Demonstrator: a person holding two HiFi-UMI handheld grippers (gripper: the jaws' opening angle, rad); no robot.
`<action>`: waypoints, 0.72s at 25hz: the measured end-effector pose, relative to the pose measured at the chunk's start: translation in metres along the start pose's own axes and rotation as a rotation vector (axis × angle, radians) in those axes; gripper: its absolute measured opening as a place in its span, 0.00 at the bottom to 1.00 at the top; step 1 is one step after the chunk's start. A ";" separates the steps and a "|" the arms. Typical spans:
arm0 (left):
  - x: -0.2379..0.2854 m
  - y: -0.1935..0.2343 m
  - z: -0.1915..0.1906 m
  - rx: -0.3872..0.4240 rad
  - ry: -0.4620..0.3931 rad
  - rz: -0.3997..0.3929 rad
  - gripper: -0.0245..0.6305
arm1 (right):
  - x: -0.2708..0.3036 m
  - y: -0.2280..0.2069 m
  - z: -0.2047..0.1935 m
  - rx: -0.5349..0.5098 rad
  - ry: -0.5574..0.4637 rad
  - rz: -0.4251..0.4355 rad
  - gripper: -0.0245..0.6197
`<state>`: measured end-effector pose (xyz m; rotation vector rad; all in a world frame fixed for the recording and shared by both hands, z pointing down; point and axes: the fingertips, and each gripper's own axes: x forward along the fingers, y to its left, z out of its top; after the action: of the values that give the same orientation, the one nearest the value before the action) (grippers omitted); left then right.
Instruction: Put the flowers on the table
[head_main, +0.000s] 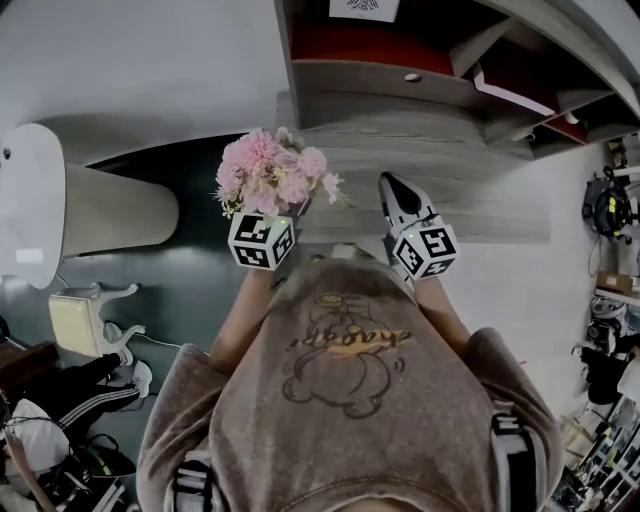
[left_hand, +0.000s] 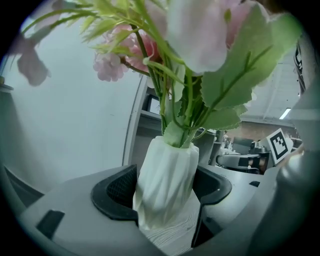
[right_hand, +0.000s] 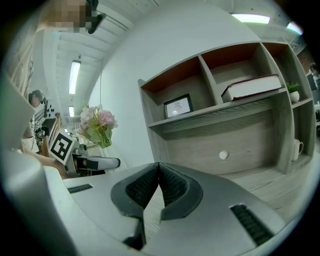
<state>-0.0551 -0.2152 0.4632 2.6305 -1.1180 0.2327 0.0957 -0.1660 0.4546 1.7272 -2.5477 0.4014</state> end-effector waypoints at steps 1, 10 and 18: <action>0.004 0.003 -0.001 0.000 0.000 0.004 0.56 | 0.003 -0.002 0.001 0.000 -0.001 0.003 0.04; 0.041 0.021 -0.013 -0.002 0.010 0.021 0.56 | 0.023 -0.025 0.001 -0.001 0.005 0.021 0.04; 0.060 0.035 -0.026 0.026 0.037 0.043 0.56 | 0.026 -0.033 0.001 0.002 0.014 0.023 0.04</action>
<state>-0.0407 -0.2709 0.5096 2.6159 -1.1677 0.3048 0.1159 -0.2012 0.4640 1.6920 -2.5604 0.4159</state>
